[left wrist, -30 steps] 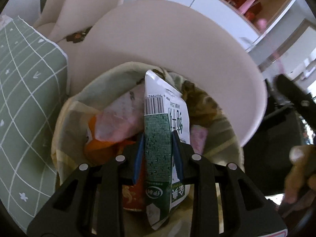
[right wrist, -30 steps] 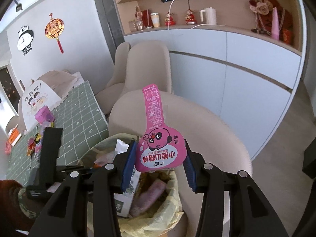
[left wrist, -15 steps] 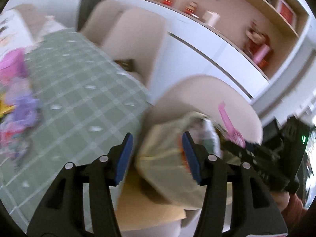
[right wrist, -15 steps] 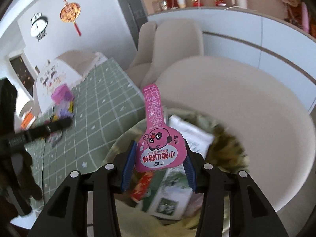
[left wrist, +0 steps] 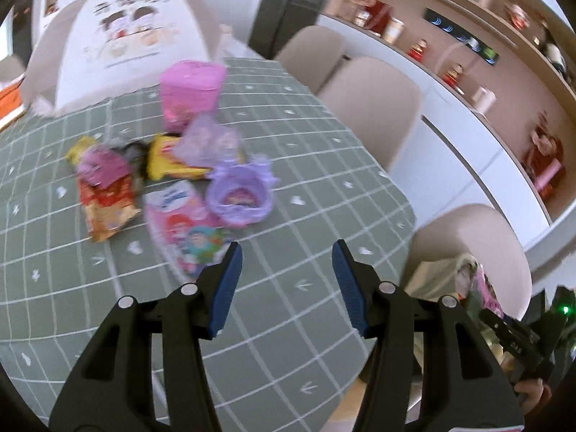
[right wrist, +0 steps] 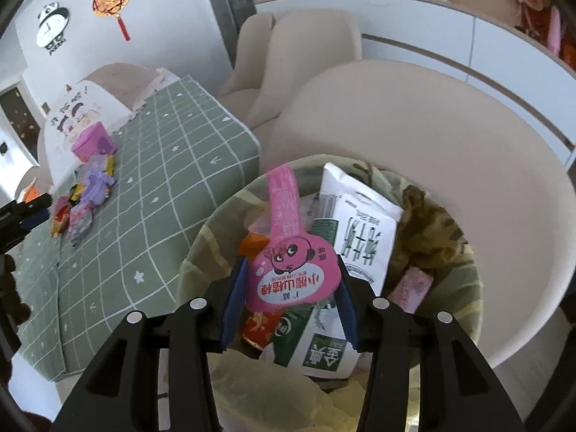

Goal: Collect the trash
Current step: 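Open the left tool to drop the carton while the right tool releases the candy stick, then move both tools back from the bin toward the remaining snacks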

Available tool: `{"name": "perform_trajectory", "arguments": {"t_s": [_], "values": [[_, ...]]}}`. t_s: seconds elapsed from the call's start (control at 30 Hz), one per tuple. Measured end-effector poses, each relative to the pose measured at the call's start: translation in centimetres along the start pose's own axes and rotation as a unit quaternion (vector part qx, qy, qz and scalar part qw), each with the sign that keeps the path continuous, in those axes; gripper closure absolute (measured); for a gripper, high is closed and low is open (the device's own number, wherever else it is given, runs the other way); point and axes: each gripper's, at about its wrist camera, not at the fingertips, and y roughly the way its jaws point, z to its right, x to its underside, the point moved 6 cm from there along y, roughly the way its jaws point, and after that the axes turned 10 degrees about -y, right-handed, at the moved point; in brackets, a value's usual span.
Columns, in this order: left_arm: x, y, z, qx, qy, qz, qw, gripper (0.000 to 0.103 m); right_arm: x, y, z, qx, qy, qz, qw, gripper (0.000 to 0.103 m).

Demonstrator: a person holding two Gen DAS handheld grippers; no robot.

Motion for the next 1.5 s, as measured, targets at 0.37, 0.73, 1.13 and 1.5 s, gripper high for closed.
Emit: {"name": "perform_trajectory", "arguments": {"t_s": [0.37,0.73,1.13,1.5], "values": [[-1.7,-2.5,-5.7,-0.020,-0.033,0.023,0.9990,0.053,-2.0,-3.3,-2.4,0.008,0.003,0.052,0.999,0.047],[-4.1,-7.1,-15.1,-0.062,-0.087,0.073,0.9916,0.052,-8.0,-3.5,-13.7,-0.078,-0.078,0.125,0.986,0.047],[-4.8,-8.7,-22.3,-0.066,-0.116,0.069,0.9886,0.051,-10.2,1.7,-27.3,-0.188,-0.165,0.099,0.963,0.047],[-6.8,-2.1,-20.7,-0.004,-0.137,0.013,0.9905,0.050,-9.3,5.6,-31.6,-0.163,-0.203,0.055,0.964,0.047]]}}
